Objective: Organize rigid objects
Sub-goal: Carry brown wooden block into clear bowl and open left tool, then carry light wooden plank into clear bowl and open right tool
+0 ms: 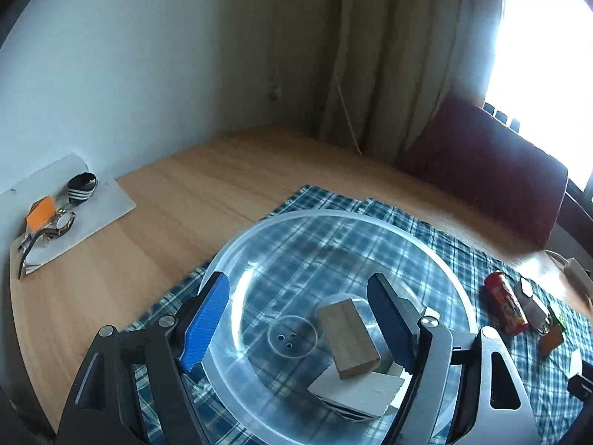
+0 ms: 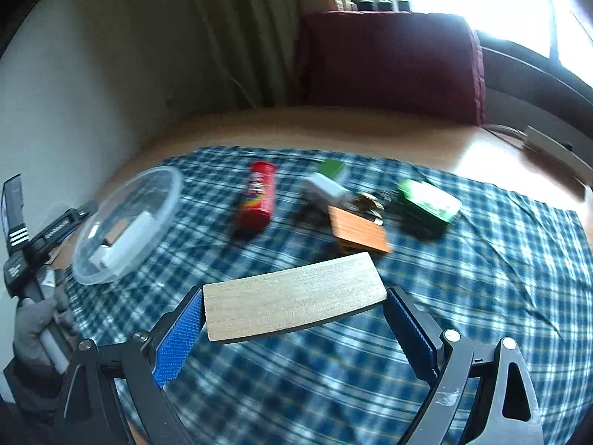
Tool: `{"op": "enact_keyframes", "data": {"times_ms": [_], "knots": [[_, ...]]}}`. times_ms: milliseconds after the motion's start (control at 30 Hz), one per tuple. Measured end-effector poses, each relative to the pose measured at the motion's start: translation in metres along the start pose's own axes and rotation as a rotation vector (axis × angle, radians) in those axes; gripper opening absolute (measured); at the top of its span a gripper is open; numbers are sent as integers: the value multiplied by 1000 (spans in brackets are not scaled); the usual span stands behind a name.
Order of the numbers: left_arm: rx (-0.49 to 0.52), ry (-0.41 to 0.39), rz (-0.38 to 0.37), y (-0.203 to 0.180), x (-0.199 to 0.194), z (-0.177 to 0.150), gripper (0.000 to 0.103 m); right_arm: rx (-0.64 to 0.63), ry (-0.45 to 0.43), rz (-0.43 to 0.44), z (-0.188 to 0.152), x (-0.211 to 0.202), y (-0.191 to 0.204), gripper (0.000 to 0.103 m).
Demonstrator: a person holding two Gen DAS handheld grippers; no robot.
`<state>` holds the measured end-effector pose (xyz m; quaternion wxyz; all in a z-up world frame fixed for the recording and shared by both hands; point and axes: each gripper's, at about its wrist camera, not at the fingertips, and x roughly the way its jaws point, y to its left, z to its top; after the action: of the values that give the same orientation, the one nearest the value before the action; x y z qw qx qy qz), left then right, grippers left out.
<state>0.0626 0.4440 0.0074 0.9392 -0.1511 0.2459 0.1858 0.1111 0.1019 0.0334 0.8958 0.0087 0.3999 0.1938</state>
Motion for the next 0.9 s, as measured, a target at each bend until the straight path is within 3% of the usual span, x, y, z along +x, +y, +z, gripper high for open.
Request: {"op": "enact_keyframes", "data": {"times_ms": [600, 900], "knots": [[-78, -11, -40, 13, 4, -6, 79, -246, 44, 104, 37, 43, 117, 96], [-107, 6, -63, 18, 7, -6, 79, -312, 73, 88, 42, 71, 150, 96]]}}
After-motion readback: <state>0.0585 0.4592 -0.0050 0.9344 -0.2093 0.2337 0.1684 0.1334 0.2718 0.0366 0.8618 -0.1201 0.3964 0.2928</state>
